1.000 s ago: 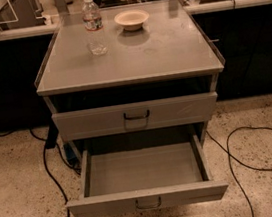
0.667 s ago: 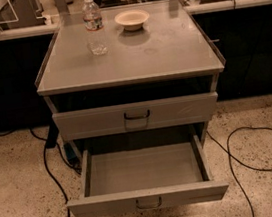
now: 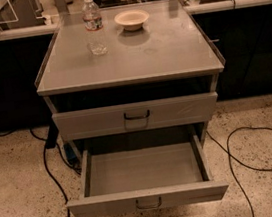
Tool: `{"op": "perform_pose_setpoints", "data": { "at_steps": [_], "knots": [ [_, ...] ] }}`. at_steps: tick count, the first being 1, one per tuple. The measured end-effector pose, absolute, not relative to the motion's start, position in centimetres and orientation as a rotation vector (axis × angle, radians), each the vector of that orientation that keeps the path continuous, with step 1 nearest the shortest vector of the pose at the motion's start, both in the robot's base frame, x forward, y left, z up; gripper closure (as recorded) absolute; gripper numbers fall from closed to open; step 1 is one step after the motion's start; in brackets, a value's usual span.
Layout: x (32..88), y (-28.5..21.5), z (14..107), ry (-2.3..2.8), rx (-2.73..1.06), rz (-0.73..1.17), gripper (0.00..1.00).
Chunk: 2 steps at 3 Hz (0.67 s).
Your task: Close middle drawer
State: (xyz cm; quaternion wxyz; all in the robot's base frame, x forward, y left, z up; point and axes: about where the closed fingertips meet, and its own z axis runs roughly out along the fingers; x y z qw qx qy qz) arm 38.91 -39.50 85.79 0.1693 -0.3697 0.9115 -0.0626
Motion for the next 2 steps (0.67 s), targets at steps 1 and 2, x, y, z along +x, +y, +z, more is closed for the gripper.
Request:
{"op": "perform_pose_setpoints", "data": {
  "at_steps": [1, 2],
  "knots": [
    [38.91, -39.50, 85.79, 2.591, -1.051, -0.178, 0.00],
    [39.06, -39.94, 85.42, 2.585, -1.060, -0.082, 0.00]
  ]
}}
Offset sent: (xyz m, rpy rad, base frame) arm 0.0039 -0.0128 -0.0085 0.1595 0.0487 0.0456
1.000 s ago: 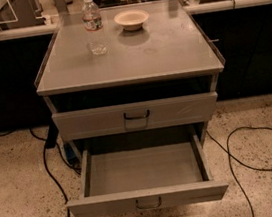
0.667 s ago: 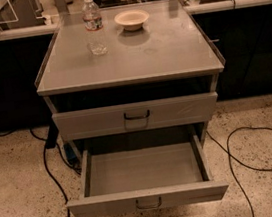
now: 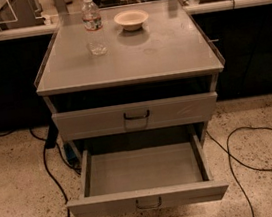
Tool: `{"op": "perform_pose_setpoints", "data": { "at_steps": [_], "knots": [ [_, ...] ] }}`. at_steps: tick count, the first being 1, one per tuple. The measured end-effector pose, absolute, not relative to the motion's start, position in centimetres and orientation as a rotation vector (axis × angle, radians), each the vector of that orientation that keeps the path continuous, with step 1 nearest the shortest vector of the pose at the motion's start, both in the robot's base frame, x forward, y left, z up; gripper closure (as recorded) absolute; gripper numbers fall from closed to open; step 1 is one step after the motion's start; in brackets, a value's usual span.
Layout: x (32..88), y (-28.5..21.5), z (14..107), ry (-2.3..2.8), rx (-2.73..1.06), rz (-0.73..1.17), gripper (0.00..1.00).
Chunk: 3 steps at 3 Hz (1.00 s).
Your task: Close middle drawer
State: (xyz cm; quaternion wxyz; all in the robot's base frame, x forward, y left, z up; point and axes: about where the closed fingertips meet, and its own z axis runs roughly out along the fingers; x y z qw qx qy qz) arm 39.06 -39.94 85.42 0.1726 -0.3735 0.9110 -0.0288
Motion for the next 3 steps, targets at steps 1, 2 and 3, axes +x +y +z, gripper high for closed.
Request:
{"op": "perform_pose_setpoints", "data": {
  "at_steps": [1, 2, 3],
  "knots": [
    [39.1, -39.9, 85.4, 2.585, -1.058, -0.081, 0.00],
    [39.1, -41.8, 85.5, 2.607, -0.961, -0.039, 0.00],
    [38.9, -44.2, 84.9, 2.593, -0.878, -0.014, 0.00]
  ]
}}
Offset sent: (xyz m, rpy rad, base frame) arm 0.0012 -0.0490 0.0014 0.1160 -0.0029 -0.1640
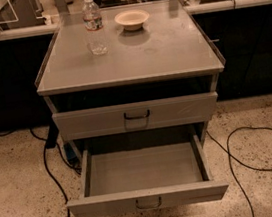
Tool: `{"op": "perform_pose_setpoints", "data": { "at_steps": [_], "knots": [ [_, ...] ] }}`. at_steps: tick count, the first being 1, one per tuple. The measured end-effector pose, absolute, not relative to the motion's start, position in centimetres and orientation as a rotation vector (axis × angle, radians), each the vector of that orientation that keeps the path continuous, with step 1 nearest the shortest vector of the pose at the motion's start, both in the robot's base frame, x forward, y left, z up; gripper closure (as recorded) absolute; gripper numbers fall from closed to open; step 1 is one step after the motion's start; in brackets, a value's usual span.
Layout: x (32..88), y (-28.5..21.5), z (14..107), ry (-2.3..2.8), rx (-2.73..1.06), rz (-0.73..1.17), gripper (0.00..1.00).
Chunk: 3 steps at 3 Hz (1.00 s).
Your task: Close middle drawer
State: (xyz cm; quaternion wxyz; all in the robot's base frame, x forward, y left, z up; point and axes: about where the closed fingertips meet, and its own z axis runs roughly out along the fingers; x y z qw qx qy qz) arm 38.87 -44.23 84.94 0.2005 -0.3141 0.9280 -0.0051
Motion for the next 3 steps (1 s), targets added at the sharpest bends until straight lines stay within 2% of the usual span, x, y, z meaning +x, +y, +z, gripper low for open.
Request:
{"op": "perform_pose_setpoints", "data": {
  "at_steps": [2, 3],
  "knots": [
    [37.7, -44.3, 79.8, 2.498, -1.037, -0.269, 0.00],
    [37.7, -44.2, 79.7, 2.496, -1.051, -0.278, 0.00]
  ]
}}
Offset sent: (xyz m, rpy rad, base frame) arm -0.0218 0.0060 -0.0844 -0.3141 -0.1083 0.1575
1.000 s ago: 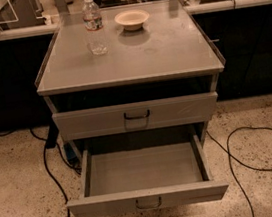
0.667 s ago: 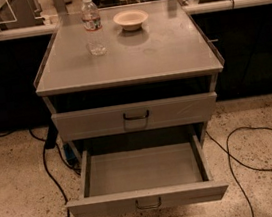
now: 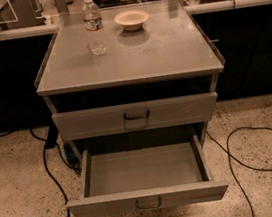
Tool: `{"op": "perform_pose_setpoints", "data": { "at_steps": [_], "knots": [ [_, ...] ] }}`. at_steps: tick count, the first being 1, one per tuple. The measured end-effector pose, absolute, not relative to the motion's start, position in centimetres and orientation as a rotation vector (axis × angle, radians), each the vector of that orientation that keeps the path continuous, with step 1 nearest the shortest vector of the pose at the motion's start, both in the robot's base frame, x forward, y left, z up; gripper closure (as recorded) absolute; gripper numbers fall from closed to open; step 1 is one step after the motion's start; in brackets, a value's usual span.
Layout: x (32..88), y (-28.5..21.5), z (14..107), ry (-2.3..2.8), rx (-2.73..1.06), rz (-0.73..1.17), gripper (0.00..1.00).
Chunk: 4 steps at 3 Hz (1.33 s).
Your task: Close middle drawer
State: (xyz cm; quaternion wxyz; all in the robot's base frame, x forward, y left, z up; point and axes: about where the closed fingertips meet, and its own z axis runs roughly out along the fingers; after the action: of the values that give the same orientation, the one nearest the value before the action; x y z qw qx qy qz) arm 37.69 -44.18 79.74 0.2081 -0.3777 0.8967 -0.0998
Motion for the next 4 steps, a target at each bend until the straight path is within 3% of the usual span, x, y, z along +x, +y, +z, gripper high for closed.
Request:
{"op": "perform_pose_setpoints", "data": {
  "at_steps": [2, 4],
  "knots": [
    [37.3, -44.1, 79.3, 2.479, -1.138, -0.317, 0.00],
    [36.6, -43.5, 78.0, 2.364, -1.449, -0.542, 0.00]
  ]
}}
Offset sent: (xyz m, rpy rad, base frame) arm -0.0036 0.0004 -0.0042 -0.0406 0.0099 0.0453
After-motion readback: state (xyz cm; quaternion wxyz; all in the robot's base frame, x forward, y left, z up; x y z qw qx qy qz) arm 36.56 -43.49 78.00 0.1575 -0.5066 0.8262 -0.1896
